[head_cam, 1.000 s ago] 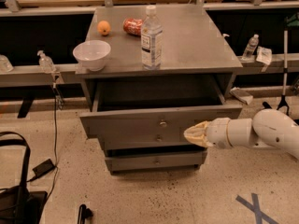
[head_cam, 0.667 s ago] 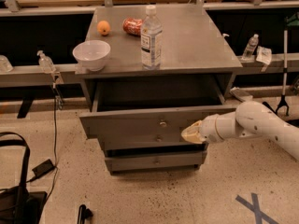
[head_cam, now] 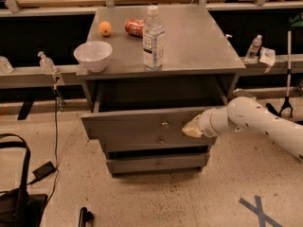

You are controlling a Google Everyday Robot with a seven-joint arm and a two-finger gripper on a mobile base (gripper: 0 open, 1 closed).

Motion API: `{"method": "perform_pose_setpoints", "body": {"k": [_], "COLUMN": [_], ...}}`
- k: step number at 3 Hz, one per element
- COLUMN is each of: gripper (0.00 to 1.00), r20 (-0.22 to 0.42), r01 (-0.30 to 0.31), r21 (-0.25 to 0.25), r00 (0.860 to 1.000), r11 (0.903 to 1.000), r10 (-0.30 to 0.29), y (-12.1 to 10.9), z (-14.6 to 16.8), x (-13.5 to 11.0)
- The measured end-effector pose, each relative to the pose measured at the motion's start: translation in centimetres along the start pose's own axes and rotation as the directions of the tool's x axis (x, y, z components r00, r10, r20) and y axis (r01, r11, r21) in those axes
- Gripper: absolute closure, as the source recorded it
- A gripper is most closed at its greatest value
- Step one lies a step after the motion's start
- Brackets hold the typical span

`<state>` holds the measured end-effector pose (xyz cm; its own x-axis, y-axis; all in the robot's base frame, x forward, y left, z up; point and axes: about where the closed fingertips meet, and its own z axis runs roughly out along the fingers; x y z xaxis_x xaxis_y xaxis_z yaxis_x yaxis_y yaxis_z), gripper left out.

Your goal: Close top drawer

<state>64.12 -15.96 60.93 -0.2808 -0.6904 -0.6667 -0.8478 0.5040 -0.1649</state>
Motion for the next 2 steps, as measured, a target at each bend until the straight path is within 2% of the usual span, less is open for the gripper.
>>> {"method": "perform_pose_setpoints", "body": {"k": [1, 2], "gripper": [1.0, 1.0], "r20": [0.012, 0.012], "r01": [0.005, 0.005], "r21": [0.038, 0.038], "r00": [1.0, 1.0], "r11": [0.9993, 0.9993], "r10": [-0.005, -0.005], "y": [-0.92, -0.92], "z": [-0.22, -0.22], "x": [-0.32, -0.32]}}
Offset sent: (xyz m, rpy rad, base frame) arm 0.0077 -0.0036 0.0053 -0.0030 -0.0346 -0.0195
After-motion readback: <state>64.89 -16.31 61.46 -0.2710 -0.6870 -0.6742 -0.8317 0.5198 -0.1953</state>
